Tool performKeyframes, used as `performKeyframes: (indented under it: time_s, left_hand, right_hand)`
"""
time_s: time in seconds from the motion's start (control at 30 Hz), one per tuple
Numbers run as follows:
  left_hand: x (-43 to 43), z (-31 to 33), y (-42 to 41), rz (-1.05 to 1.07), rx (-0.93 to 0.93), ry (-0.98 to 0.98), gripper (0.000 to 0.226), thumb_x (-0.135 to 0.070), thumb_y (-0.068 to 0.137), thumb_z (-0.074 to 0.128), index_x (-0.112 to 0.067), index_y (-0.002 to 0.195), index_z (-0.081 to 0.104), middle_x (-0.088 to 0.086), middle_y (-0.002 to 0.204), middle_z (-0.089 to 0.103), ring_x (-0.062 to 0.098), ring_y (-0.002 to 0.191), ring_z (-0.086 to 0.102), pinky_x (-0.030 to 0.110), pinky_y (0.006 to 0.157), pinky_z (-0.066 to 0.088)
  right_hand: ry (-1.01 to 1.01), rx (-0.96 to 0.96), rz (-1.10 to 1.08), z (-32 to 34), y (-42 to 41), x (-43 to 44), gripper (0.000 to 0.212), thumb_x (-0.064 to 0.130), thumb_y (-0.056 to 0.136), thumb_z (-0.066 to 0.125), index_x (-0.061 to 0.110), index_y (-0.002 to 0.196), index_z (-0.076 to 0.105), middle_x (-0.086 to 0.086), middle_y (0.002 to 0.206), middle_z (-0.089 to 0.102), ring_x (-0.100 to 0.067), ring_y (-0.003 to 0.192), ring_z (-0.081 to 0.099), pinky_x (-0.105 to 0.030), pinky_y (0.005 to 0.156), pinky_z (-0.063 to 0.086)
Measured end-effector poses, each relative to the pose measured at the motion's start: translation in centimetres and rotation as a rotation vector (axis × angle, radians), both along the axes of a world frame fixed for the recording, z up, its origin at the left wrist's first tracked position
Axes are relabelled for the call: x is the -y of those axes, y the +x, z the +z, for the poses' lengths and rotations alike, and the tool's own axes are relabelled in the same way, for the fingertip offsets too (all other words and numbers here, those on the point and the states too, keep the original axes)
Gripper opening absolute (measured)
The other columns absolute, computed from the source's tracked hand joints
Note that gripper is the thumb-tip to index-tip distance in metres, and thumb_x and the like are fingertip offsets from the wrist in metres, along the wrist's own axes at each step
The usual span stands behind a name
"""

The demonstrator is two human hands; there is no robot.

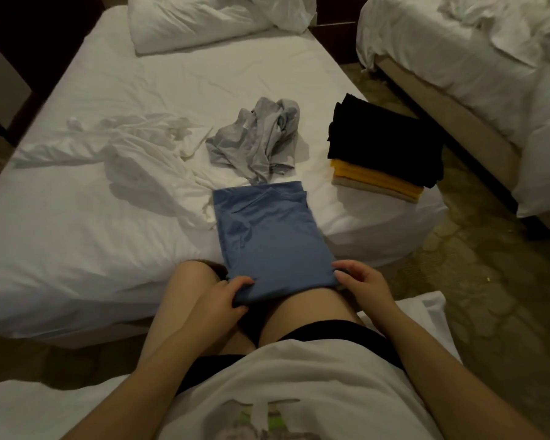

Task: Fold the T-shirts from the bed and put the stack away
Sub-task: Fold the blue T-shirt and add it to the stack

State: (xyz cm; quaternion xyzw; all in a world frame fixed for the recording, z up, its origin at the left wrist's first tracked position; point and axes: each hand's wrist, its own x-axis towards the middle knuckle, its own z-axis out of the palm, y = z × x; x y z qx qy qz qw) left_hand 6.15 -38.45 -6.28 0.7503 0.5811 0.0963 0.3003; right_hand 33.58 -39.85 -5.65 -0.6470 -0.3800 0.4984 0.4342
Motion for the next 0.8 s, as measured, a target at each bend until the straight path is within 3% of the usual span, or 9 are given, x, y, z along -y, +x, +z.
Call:
performKeyframes:
  time_s: [0.1, 0.2, 0.3, 0.37, 0.47, 0.57, 0.67, 0.73, 0.8]
  left_hand:
    - [0.3, 0.4, -0.2, 0.074, 0.022, 0.052, 0.049, -0.026, 0.073, 0.050, -0.021, 0.121, 0.058, 0.014, 0.106, 0.063, 0.025, 0.093, 0.058, 0.022, 0.077, 0.037]
    - [0.5, 0.5, -0.1, 0.136, 0.170, 0.040, 0.057, -0.034, 0.070, 0.037, -0.010, 0.112, 0.066, 0.021, 0.096, 0.066, 0.028, 0.086, 0.060, 0.017, 0.078, 0.037]
    - [0.4, 0.7, 0.2, 0.138, 0.172, 0.033, 0.050, -0.037, 0.072, 0.040, -0.008, 0.100, 0.070, 0.019, 0.090, 0.066, 0.017, 0.080, 0.058, 0.021, 0.079, 0.041]
    - [0.4, 0.8, 0.3, 0.180, 0.173, 0.035, 0.048, -0.040, 0.071, 0.043, -0.012, 0.098, 0.070, 0.017, 0.088, 0.064, 0.020, 0.079, 0.058, 0.026, 0.076, 0.043]
    - [0.3, 1.2, 0.2, 0.269, 0.205, 0.077, 0.024, -0.022, 0.079, 0.056, -0.012, 0.097, 0.070, 0.010, 0.085, 0.061, 0.008, 0.069, 0.051, 0.018, 0.066, 0.037]
    - [0.2, 1.2, 0.1, 0.283, 0.219, 0.105, 0.019, -0.001, 0.084, 0.060, -0.010, 0.099, 0.069, 0.004, 0.086, 0.059, 0.007, 0.071, 0.050, 0.018, 0.069, 0.040]
    - [0.0, 1.1, 0.0, 0.329, 0.217, 0.098, 0.020, -0.003, 0.086, 0.060, -0.010, 0.102, 0.069, 0.005, 0.093, 0.063, 0.016, 0.084, 0.055, 0.022, 0.076, 0.038]
    - [-0.3, 1.2, 0.1, 0.350, 0.201, 0.119, 0.018, -0.004, 0.086, 0.061, -0.008, 0.102, 0.069, 0.008, 0.095, 0.065, 0.016, 0.084, 0.055, 0.019, 0.075, 0.036]
    - [-0.5, 1.9, 0.0, 0.357, 0.211, 0.151, 0.013, -0.005, 0.086, 0.061, -0.005, 0.096, 0.070, 0.009, 0.087, 0.063, 0.010, 0.074, 0.052, 0.011, 0.066, 0.034]
  right_hand:
    - [0.009, 0.034, -0.012, -0.2, 0.1, -0.1, 0.013, 0.002, 0.087, 0.060, 0.007, 0.096, 0.068, 0.004, 0.081, 0.065, 0.010, 0.058, 0.058, -0.007, 0.052, 0.044]
    - [0.008, 0.049, -0.010, -0.2, 0.1, -0.1, 0.013, 0.001, 0.087, 0.060, 0.004, 0.096, 0.069, 0.004, 0.080, 0.065, 0.012, 0.058, 0.058, -0.006, 0.053, 0.044]
    - [-0.020, 0.016, 0.016, 0.1, 0.0, 0.0, 0.016, 0.000, 0.086, 0.061, 0.005, 0.100, 0.067, 0.002, 0.081, 0.064, 0.004, 0.062, 0.060, -0.006, 0.054, 0.045]
    - [-0.034, 0.002, 0.056, 0.5, 0.1, 0.1, 0.023, -0.003, 0.084, 0.062, 0.007, 0.104, 0.065, 0.001, 0.082, 0.063, -0.004, 0.068, 0.058, -0.006, 0.055, 0.045]
    - [-0.054, 0.059, 0.118, 0.3, 0.5, 0.2, 0.034, -0.009, 0.081, 0.061, 0.008, 0.110, 0.064, -0.003, 0.077, 0.060, -0.010, 0.068, 0.055, -0.007, 0.055, 0.046]
    - [-0.023, 0.222, 0.184, 0.2, 0.5, -0.3, 0.040, -0.008, 0.080, 0.062, 0.008, 0.116, 0.064, -0.010, 0.080, 0.061, -0.014, 0.068, 0.053, -0.010, 0.057, 0.044]
    - [0.116, 0.563, 0.297, 0.3, 0.5, -1.2, 0.036, 0.005, 0.081, 0.063, 0.005, 0.118, 0.064, -0.010, 0.101, 0.062, -0.021, 0.093, 0.055, -0.013, 0.074, 0.035]
    - [0.184, 0.794, 0.364, 0.1, 0.6, -1.7, 0.041, 0.027, 0.079, 0.055, 0.004, 0.110, 0.068, -0.015, 0.098, 0.067, -0.033, 0.096, 0.055, -0.025, 0.077, 0.034]
    - [0.234, 0.887, 0.328, -0.4, 0.8, -1.9, 0.042, 0.035, 0.077, 0.048, 0.008, 0.099, 0.072, -0.013, 0.088, 0.067, -0.035, 0.092, 0.053, -0.031, 0.073, 0.035]
